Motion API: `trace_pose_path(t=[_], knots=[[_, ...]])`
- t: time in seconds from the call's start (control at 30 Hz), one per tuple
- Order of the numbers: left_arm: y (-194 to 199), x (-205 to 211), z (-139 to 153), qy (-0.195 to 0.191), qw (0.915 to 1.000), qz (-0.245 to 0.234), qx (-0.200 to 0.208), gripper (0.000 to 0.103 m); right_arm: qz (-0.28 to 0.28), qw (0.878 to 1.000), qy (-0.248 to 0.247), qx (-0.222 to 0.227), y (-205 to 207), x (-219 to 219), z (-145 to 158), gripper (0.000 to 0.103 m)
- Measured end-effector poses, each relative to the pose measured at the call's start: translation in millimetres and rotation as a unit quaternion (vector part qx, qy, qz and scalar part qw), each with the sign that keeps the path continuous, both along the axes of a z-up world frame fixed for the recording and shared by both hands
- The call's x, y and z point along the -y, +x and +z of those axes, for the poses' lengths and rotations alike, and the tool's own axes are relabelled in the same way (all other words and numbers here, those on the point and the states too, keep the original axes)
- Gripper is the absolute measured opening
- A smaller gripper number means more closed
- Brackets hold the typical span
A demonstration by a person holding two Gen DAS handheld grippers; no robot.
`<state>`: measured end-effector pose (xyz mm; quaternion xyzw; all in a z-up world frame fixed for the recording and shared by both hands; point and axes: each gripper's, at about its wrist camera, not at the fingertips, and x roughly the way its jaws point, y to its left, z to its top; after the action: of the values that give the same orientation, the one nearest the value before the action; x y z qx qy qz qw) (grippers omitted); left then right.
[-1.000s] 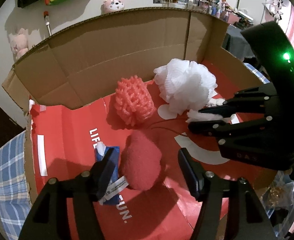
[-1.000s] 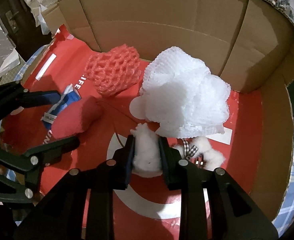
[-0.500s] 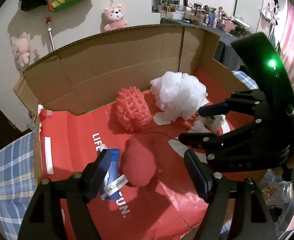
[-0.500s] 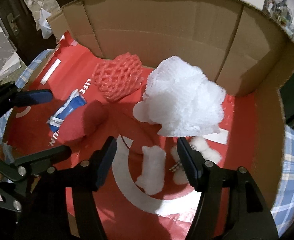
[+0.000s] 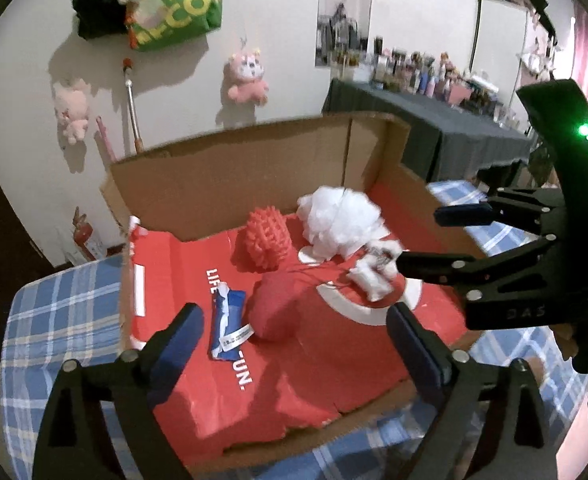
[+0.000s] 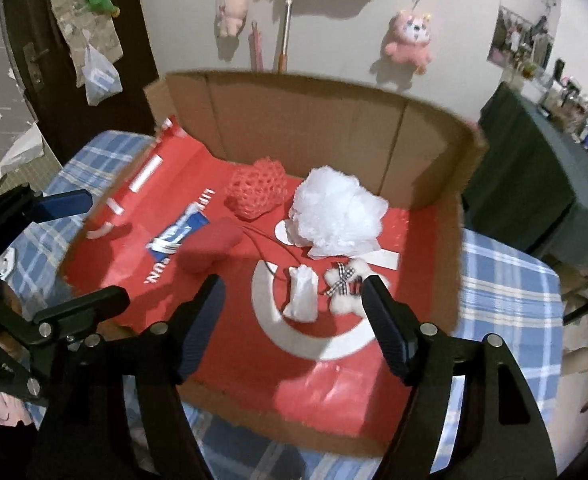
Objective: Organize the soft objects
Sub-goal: 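Withdraw both grippers from the box back toward the table items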
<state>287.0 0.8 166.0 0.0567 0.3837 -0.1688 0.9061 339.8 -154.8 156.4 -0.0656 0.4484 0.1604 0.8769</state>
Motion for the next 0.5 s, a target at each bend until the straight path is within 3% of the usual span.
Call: trace_pose_path(t=[0.1,0.5], knots=[[-25,-5,18,-0.015,0.9995,0.006,0.027,0.098,-0.006,1.0,-0.003,0.027,-23,3,17,0.077],[-117,-17,57,-0.047,0.9923,0.017,0.113,0.103,-0.022,0.991,0.022,0.127,-127,19,64,0.08]])
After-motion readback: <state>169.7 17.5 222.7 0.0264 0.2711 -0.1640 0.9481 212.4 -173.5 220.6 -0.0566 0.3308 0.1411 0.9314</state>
